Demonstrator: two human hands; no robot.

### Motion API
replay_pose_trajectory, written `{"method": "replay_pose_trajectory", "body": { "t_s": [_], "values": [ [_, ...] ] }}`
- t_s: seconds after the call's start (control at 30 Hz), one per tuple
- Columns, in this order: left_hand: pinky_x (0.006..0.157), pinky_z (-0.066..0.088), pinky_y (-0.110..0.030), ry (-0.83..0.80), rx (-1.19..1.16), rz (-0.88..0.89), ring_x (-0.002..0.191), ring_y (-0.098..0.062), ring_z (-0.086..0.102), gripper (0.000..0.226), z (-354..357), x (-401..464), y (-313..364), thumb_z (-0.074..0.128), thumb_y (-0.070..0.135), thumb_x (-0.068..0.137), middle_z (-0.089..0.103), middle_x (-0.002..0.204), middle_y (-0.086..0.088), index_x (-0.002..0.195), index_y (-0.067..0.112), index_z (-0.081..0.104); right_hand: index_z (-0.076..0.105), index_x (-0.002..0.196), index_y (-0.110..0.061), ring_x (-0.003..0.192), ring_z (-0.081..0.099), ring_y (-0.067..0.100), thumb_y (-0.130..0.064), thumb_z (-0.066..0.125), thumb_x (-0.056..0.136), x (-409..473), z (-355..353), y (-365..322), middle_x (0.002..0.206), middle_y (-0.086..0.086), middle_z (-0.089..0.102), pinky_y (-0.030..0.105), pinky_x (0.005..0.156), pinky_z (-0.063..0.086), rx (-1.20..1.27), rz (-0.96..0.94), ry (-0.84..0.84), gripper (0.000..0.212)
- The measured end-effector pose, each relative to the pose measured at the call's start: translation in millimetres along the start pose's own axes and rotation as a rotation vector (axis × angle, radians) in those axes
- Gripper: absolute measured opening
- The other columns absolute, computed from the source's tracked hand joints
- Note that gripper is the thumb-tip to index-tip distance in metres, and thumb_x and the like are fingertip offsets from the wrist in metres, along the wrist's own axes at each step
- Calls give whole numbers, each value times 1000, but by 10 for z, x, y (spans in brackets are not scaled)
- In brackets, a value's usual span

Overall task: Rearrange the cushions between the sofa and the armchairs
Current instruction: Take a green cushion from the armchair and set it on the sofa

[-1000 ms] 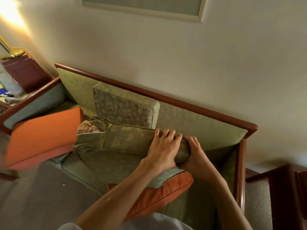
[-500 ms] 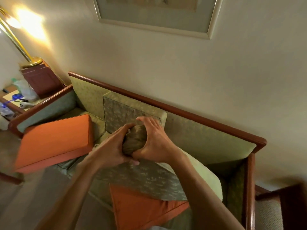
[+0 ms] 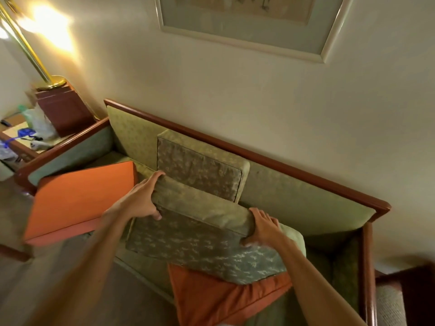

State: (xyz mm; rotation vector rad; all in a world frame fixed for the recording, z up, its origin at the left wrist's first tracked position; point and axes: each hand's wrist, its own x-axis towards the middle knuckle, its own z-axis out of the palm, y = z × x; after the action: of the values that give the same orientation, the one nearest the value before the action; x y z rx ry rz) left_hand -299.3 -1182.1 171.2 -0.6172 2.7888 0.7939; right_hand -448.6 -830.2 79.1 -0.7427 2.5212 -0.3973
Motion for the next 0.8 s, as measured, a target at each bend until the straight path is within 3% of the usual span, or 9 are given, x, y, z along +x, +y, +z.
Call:
{"method": "replay_pose_trajectory", "body": {
  "t_s": [0.07,0.17,0.3,0.4,0.47,0.53,0.67,0.8],
  "values": [
    [112,37,-47,13,56,-69,141,-34,32,132,57,84,-211,93,21,58,26,157,-13,157,28,6,23,151,-28,141,30,21,-58,86,56,-43,69,143,150,-4,35,42,116,19,2,52,-6,118],
    [125,11,-46,16,273,-143,153,-33,-13,138,224,184,-474,92,30,63,-18,166,-12,159,14,-7,27,146,-25,140,31,21,-56,88,53,-32,221,63,147,-4,37,42,116,20,9,65,12,116],
    [122,-12,-54,-22,499,-49,144,-39,-35,140,346,332,-621,88,42,65,-40,156,-19,159,22,-13,28,145,-24,138,32,20,-55,87,55,61,326,-207,144,-4,38,43,116,19,7,49,41,112],
    [121,-12,-57,-83,639,167,149,-36,-27,130,565,469,-419,84,51,66,-21,165,-17,160,20,0,25,147,-21,139,30,21,-59,85,55,84,306,-227,147,-3,36,42,117,18,-17,52,33,116],
    [120,-9,-62,-102,657,240,154,-34,-5,128,725,568,-227,85,56,64,8,165,-12,159,21,6,22,149,-21,141,28,21,-64,83,55,75,310,-209,148,-3,35,44,118,18,-7,61,43,121],
    [119,-6,-66,-95,678,261,151,-33,14,128,806,641,-80,85,60,61,25,159,-7,157,25,8,18,151,-22,141,27,21,-70,80,55,54,331,-169,149,-3,34,46,119,17,2,75,49,124],
    [119,-4,-67,-105,695,246,147,-32,21,130,816,768,-34,87,63,56,29,156,-6,156,26,13,19,152,-25,142,27,20,-82,70,54,69,413,-87,153,-4,32,44,121,16,-18,81,124,124],
    [120,-2,-64,-133,640,170,144,-29,27,128,781,803,-111,90,59,53,35,150,-1,154,27,18,27,149,-27,140,31,21,-79,69,58,155,473,-174,147,-5,39,46,121,17,0,31,172,113]
  ]
}}
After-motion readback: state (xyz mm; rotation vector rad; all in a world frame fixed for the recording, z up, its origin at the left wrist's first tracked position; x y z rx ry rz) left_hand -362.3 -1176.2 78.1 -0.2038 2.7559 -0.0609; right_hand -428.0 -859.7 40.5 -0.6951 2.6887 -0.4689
